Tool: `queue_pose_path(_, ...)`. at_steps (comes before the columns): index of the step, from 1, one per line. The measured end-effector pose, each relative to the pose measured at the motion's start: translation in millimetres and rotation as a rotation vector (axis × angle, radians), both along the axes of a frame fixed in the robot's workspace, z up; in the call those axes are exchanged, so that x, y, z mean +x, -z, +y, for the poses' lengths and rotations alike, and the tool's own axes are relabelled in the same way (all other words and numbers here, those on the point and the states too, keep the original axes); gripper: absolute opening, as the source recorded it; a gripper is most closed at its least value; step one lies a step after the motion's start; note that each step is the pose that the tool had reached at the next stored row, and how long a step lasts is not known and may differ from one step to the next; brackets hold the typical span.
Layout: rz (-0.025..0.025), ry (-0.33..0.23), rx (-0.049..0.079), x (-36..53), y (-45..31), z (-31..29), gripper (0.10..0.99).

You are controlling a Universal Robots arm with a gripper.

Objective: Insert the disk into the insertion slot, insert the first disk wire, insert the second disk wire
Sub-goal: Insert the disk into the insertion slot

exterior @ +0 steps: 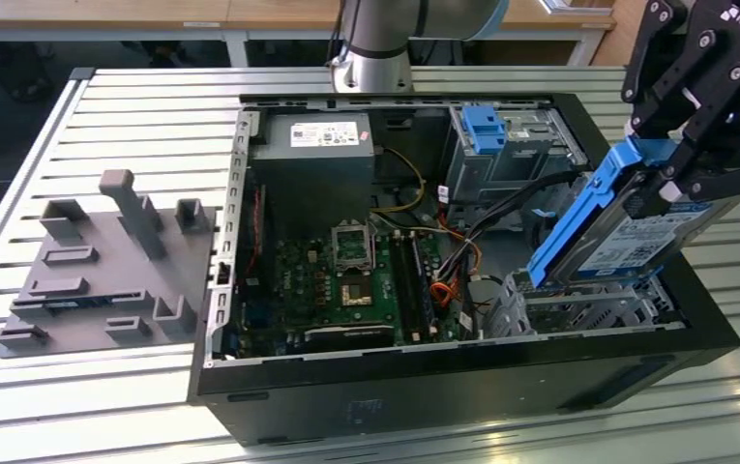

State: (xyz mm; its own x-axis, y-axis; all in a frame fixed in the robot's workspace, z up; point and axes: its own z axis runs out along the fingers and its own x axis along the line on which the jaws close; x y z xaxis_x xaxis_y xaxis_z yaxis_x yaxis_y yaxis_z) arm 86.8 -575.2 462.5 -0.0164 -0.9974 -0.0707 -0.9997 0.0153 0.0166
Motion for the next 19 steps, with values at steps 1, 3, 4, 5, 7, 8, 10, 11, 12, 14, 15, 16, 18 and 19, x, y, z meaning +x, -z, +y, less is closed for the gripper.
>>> queue_pose_path(1, 0.0, 0.0, 0.0, 0.0, 0.1, 0.0, 0.369)
queue_pose_path(3, 0.0, 0.0, 0.0, -0.3, 0.4, 0.0, 0.369)
queue_pose_path(4, 0.0, 0.0, 0.0, -0.4, 0.6, 0.1, 0.369)
queue_pose_path(5, 0.0, 0.0, 0.0, -0.4, 0.9, 0.1, 0.369)
queue_pose_path(7, 0.0001, 0.0, 0.0, -0.5, 1.2, 0.7, 0.369)
queue_pose_path(8, 0.0, 0.0, 0.0, -0.5, 1.8, 1.0, 0.369)
queue_pose_path(10, 0.0, 0.0, 0.0, -0.5, 3.1, 1.6, 0.369)
queue_pose_path(11, -0.0002, 0.0, 0.0, -0.5, 3.8, 2.0, 0.369)
queue_pose_path(12, -0.0004, 0.0, 0.0, -0.5, 4.6, 2.1, 0.369)
queue_pose_path(14, -0.0008, 0.0, 0.0, -0.6, 6.6, 2.4, 0.369)
queue_pose_path(15, -0.0011, 0.0, 0.0, -0.6, 7.5, 2.5, 0.369)
queue_pose_path(16, -0.0011, 0.0, 0.0, -0.6, 8.4, 2.6, 0.369)
queue_pose_path(18, -0.0012, 0.0, 0.0, -0.7, 10.4, 3.2, 0.369)
queue_pose_path(19, -0.0013, 0.0, 0.0, -0.7, 11.7, 3.5, 0.369)
